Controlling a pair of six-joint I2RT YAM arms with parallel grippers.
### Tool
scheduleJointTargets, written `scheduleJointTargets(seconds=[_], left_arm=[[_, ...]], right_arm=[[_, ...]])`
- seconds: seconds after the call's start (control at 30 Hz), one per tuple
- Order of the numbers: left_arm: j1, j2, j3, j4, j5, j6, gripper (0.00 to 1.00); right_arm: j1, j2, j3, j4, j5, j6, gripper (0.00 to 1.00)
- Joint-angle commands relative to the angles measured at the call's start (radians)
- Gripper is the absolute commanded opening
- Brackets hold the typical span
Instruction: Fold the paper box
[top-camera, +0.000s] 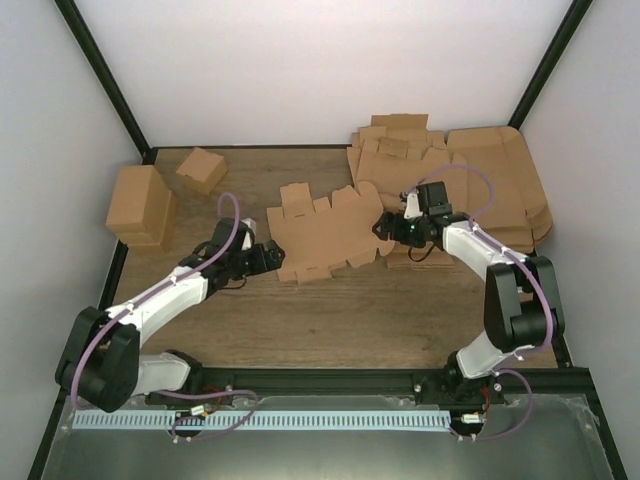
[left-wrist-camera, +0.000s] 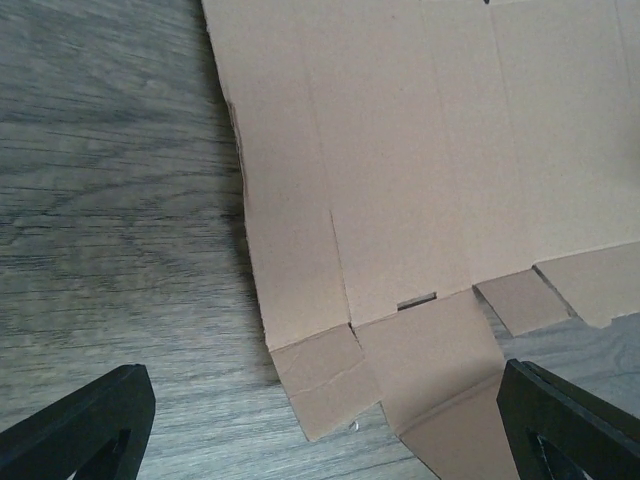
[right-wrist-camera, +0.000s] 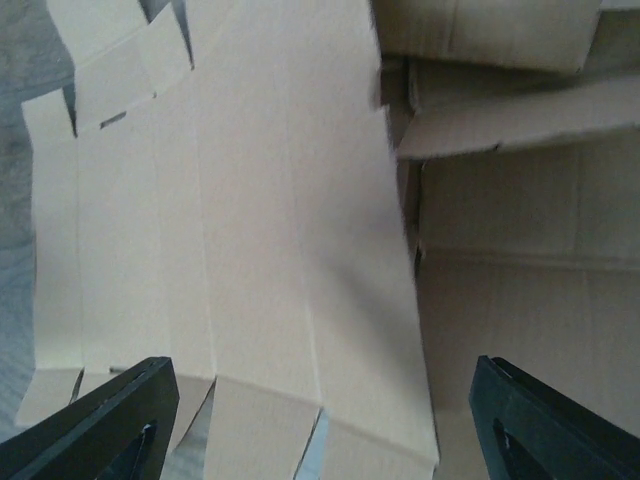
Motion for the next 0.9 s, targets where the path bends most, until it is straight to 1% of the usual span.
scheduleJointTargets(seconds=[0.0,0.1,0.2,0.37,0.4,0.47,0.53,0.6,0.77,0.87], left_arm=[[0.014,0.028,-0.018,0.065,0.048,0.037,0.97],[0.021,0.042,-0.024,0.071,0.057,0.044,0.97],[0.024,0.047,-0.025,0.067,0.056,0.054,0.97],[0.041,0.031,-0.016,0.032,0.034,0.086,0.97],[0.046,0.021,-0.015,0.022,0.023,0.093,0.97],[0.064,-0.003,-0.017,0.004,0.004,0.106,0.97],[0.081,-0.03,-0.022,-0.008,-0.007,0.115,0.97],[0.108,-0.057,-0.027,-0.013,-0.012,0.121,0.97],[0.17,-0.113,-0.038,0.009,0.017,0.136,0.97],[0.179,-0.123,-0.04,0.035,0.051,0.15,0.97]], right_arm=[[-0.01,0.071,0.082,0.043,0.054,0.008,0.82],[-0.01,0.11,0.089,0.065,0.043,-0.001,0.79],[-0.01,0.135,0.096,0.077,-0.05,-0.041,0.56],[-0.01,0.081,0.078,0.07,-0.171,-0.079,0.25],[-0.009,0.057,0.072,0.064,-0.185,-0.087,0.2],[-0.004,-0.002,0.055,0.047,-0.211,-0.105,0.13],[0.021,-0.071,0.035,0.026,-0.207,-0.145,0.05],[0.053,-0.142,0.009,0.011,-0.18,-0.169,0.01],[0.092,-0.303,-0.06,0.013,-0.206,-0.168,0.01],[0.096,-0.381,-0.069,0.001,-0.227,-0.143,0.01]])
